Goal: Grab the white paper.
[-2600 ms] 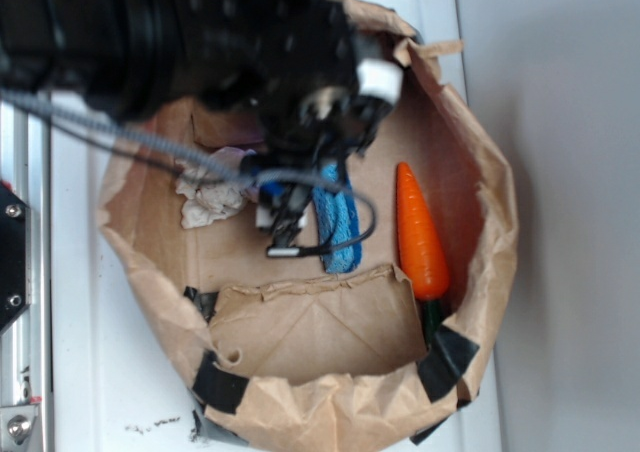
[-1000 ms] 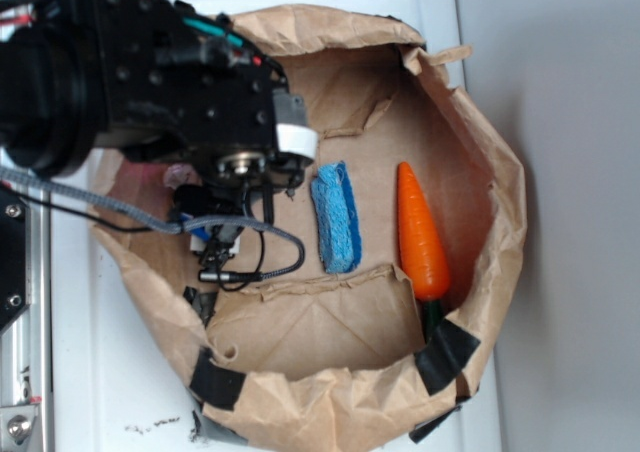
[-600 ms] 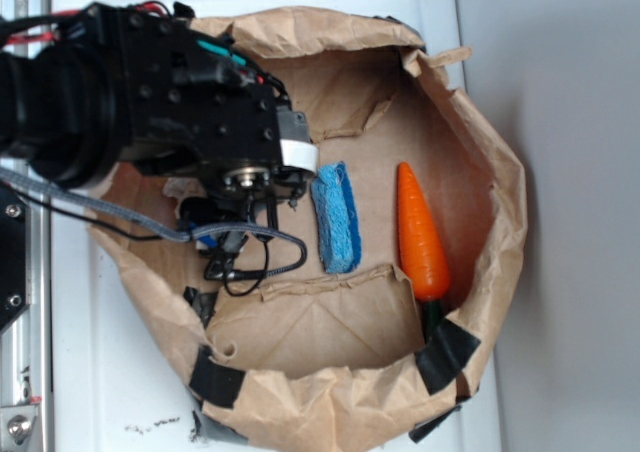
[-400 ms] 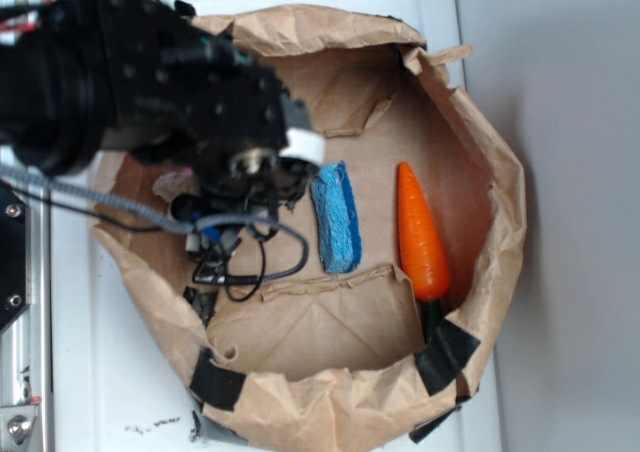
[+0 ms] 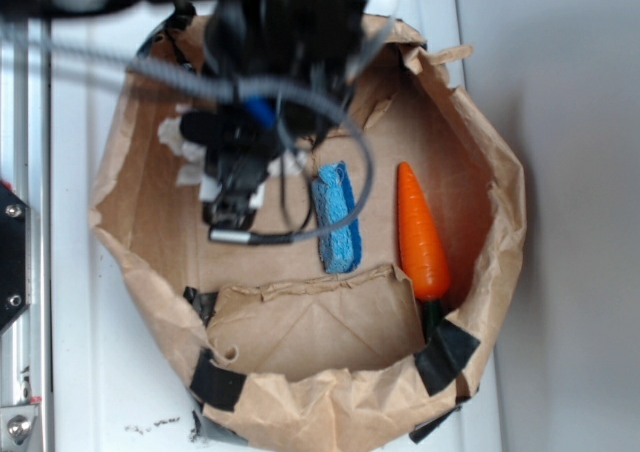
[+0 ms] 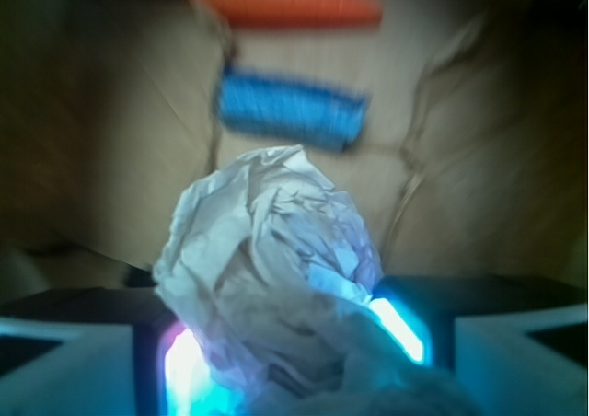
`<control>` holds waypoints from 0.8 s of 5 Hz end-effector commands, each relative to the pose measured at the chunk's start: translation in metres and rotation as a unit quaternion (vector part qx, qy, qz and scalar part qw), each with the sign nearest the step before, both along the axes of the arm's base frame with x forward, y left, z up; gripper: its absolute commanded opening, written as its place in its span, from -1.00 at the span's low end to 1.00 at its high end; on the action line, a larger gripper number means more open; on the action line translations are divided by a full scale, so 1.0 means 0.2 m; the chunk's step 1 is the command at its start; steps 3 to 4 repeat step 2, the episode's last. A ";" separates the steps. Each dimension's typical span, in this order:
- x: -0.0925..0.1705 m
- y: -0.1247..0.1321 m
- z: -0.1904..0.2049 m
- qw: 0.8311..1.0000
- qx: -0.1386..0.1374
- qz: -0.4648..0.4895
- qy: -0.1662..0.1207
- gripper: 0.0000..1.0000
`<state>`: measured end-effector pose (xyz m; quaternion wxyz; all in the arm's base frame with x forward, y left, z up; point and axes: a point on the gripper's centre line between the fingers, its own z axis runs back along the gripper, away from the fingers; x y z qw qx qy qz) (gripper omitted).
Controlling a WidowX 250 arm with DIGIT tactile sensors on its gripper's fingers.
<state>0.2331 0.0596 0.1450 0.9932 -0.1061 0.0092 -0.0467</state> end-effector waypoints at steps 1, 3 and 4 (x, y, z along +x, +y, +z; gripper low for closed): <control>0.03 0.09 0.33 0.997 -0.025 0.001 -0.069 -1.00; 0.05 0.04 0.24 0.997 0.022 -0.009 -0.079 1.00; 0.05 0.04 0.24 0.997 0.022 -0.009 -0.079 1.00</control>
